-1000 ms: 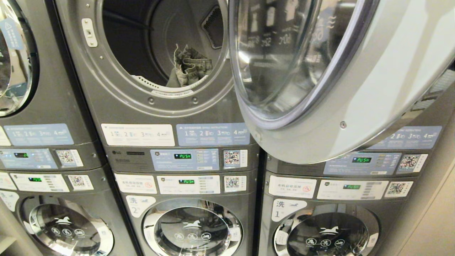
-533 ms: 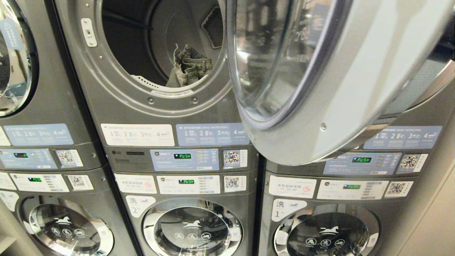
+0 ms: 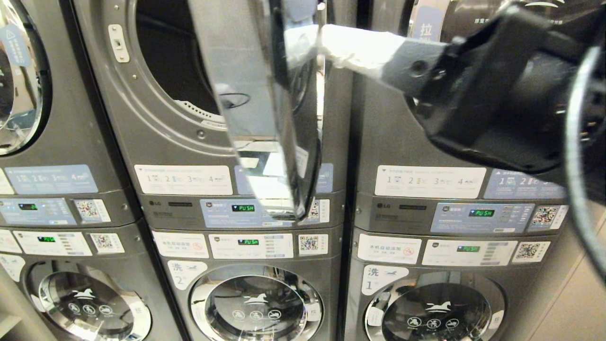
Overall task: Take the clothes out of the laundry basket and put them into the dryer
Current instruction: Close the dryer
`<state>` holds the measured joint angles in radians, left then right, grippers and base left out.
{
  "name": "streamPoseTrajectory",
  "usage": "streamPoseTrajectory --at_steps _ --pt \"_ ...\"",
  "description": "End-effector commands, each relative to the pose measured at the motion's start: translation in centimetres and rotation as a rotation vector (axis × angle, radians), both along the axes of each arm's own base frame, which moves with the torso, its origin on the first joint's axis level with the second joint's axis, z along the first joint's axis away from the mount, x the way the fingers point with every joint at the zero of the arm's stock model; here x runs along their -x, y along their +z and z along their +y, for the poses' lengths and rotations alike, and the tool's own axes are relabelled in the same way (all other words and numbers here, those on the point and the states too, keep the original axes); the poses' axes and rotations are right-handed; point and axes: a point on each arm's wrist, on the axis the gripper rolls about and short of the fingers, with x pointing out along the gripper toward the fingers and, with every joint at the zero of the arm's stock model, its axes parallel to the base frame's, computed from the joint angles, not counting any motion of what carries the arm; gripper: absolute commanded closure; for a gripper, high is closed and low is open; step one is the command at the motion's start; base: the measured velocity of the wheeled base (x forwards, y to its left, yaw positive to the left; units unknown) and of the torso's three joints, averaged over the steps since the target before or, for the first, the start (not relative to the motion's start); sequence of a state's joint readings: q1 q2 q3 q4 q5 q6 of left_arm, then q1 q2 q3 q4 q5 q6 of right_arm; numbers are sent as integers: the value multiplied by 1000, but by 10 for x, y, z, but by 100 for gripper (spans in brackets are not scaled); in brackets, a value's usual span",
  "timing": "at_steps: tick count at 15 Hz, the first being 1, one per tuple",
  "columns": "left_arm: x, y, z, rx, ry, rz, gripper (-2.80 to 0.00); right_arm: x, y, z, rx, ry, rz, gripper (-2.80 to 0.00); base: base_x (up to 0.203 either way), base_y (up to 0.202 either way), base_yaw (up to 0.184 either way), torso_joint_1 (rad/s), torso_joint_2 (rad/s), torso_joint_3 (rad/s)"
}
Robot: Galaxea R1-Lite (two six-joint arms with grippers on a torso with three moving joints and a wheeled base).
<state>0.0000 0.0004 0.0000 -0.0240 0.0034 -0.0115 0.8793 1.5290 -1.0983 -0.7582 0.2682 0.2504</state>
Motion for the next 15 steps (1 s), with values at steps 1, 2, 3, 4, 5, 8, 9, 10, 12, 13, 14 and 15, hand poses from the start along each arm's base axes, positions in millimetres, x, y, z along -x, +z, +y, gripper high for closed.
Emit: streamPoseTrajectory --at_steps 1,2,3,4,5,8,9,10,12,13,14,15 --pt "0 0 0 1 1 -2 0 -22 -28 30 41 -8 44 0 0 0 0 0 0 0" --pt "0 0 0 1 0 -2 0 -26 -27 21 33 -52 40 0 0 0 0 0 0 0" --pt "0 0 0 1 1 -1 0 -28 -24 3 21 -107 32 0 0 0 0 0 0 0" --pt "0 0 0 1 0 -1 0 -32 -26 -24 22 -202 39 0 0 0 0 0 0 0" --pt "0 0 0 1 1 -2 0 -34 -30 -46 24 -287 47 0 0 0 0 0 0 0" --pt "0 0 0 1 1 -1 0 -43 -28 -122 11 -595 24 0 0 0 0 0 0 0" --pt "0 0 0 1 1 -1 0 -40 -31 -148 20 -711 16 0 0 0 0 0 0 0" --pt "0 0 0 1 1 -2 0 -36 -39 -178 48 -861 17 0 0 0 0 0 0 0" --pt "0 0 0 1 1 -1 0 -4 -74 -225 133 -1107 78 0 0 0 0 0 0 0" --pt "0 0 0 1 1 -1 0 22 -87 -232 155 -1169 85 0 0 0 0 0 0 0" --pt "0 0 0 1 1 -1 0 48 -102 -231 192 -1190 104 0 0 0 0 0 0 0" --pt "0 0 0 1 1 -1 0 69 -118 -227 241 -1184 123 0 0 0 0 0 0 0"
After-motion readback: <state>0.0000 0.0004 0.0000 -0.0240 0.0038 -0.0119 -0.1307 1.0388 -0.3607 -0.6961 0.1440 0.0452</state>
